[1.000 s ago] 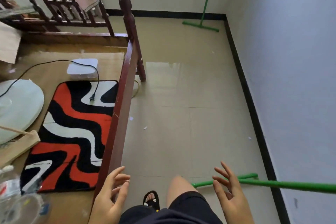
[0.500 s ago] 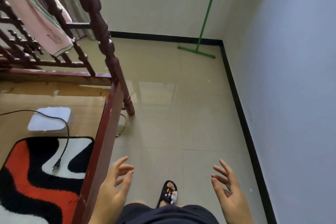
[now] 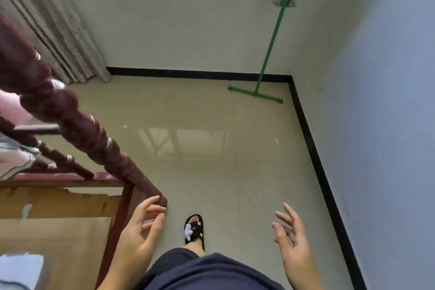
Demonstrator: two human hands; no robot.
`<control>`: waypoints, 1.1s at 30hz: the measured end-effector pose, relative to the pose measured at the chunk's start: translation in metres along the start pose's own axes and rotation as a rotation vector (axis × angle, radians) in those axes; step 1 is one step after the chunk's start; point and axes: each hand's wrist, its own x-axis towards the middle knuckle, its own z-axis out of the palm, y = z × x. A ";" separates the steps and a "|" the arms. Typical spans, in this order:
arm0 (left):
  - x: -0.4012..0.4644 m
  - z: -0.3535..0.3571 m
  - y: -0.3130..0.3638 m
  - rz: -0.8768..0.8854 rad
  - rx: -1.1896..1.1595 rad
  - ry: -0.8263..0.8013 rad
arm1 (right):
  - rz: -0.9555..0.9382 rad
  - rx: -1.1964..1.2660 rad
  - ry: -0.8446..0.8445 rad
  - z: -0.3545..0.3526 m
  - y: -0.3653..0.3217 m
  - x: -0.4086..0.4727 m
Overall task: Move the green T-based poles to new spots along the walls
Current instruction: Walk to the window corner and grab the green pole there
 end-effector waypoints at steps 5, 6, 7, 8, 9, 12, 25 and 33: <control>0.132 -0.004 0.026 0.037 0.005 -0.022 | -0.028 0.050 0.037 0.040 -0.059 0.105; 0.153 -0.002 0.027 0.032 0.004 -0.037 | -0.018 0.053 0.037 0.043 -0.066 0.123; 0.174 0.001 0.029 0.028 0.005 -0.043 | -0.009 0.058 0.050 0.045 -0.072 0.141; 0.195 0.004 0.030 0.023 0.006 -0.040 | 0.003 0.064 0.068 0.047 -0.078 0.160; 0.218 0.009 0.031 0.021 0.006 -0.036 | 0.013 0.069 0.082 0.049 -0.084 0.181; 0.289 0.032 0.037 0.028 -0.010 -0.042 | 0.010 0.066 0.102 0.054 -0.106 0.252; 0.588 0.132 0.110 0.045 -0.063 0.027 | -0.033 0.002 0.114 0.033 -0.219 0.562; 0.796 0.147 0.129 0.114 -0.002 -0.168 | 0.005 0.084 0.325 0.089 -0.272 0.708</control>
